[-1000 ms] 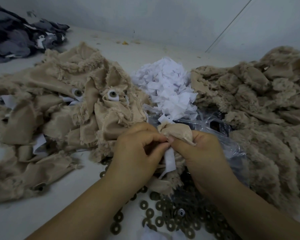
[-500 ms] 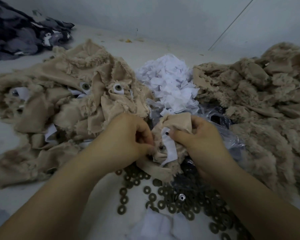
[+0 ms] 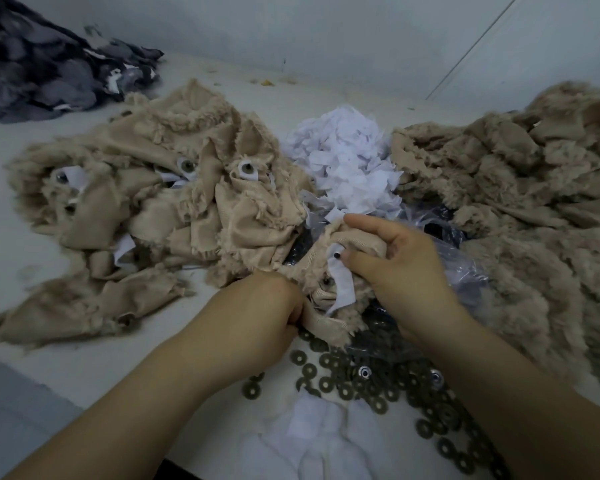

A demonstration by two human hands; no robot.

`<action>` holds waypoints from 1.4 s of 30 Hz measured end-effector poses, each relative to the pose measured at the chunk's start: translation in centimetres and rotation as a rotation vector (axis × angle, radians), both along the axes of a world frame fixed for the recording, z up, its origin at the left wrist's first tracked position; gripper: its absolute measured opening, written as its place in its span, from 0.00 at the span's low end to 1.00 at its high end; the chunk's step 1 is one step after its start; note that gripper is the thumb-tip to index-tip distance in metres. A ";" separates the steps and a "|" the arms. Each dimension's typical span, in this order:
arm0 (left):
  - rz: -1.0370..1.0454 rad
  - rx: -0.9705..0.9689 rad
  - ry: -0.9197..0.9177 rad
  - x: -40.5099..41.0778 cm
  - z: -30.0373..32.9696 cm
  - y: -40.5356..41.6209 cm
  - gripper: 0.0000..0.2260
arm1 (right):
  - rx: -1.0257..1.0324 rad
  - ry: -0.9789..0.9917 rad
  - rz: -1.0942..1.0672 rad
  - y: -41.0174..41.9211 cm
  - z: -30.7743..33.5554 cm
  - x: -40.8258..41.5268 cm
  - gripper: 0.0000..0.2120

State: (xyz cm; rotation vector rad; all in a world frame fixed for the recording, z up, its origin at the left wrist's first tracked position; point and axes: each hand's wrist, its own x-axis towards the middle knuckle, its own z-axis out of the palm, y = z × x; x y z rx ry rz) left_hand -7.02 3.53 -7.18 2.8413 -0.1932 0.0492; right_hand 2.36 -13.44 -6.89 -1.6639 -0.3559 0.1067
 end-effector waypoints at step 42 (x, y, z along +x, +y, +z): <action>0.125 -0.630 -0.756 2.9 -1.0 -3.1 0.04 | 0.094 0.036 0.005 0.3 -0.5 -0.4 0.14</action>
